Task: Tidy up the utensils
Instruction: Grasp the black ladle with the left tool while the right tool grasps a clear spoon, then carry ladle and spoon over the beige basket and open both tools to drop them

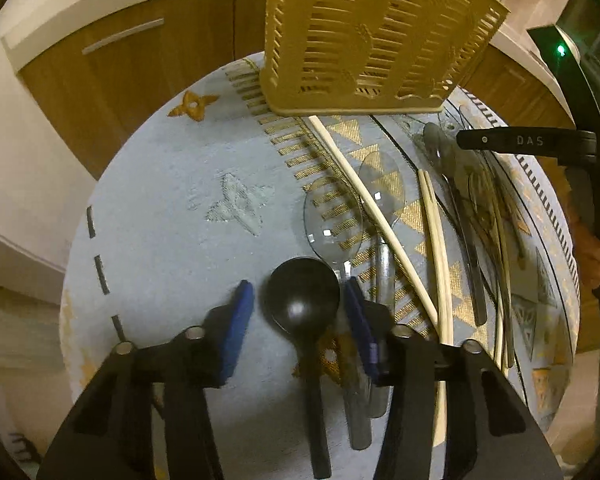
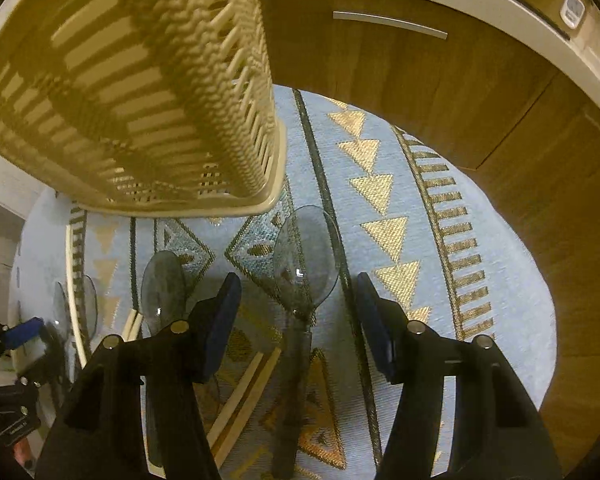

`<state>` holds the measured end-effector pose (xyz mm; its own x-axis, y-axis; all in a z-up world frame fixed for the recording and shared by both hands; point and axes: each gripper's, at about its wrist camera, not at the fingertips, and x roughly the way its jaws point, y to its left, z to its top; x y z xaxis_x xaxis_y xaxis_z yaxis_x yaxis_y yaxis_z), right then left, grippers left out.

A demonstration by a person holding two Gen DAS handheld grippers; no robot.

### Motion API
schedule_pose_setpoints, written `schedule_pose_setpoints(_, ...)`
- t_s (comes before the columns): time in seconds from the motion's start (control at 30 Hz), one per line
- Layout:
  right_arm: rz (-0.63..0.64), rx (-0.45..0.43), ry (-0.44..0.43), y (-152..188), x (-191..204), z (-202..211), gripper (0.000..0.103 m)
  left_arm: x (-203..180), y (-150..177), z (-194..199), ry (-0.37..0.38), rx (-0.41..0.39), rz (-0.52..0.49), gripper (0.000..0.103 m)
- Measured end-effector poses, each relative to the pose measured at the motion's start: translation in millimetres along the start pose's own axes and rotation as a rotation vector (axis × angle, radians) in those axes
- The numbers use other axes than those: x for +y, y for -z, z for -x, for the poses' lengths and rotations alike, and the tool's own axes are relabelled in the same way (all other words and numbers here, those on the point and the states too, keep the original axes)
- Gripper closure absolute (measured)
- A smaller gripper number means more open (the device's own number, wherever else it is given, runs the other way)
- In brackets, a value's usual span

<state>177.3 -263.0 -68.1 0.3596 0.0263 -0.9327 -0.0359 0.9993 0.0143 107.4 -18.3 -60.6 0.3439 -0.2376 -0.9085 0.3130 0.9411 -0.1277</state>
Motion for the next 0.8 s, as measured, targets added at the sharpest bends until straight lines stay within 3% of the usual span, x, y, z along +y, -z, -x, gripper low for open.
schedule_pose_setpoints(0.13,0.027,0.013,0.04,-1.6,11.3,-1.8,0.049,-3.0,-4.4,-1.0,-0.008,0.006,-0.008,0.068)
schedule_pose_setpoints(0.27,0.04,0.024,0.032,-5.2,21.0,3.0,0.075,-1.7,-0.6,-0.5,-0.008,-0.004,0.001,0.068)
schedule_pose_setpoints(0.47,0.044,0.006,0.012,-0.2,26.8,10.2,0.075,11.6,5.4,9.2,0.012,-0.052,0.044,0.069)
schedule_pose_setpoints(0.67,-0.013,-0.036,-0.077,3.6,0.1,19.1,0.075,30.9,1.2,28.3,0.045,-0.128,0.096,0.069)
schedule_pose_setpoints(0.8,-0.014,-0.114,-0.143,11.1,-4.7,40.3,0.075,36.1,-3.2,42.8,0.095,-0.202,0.129,0.069)
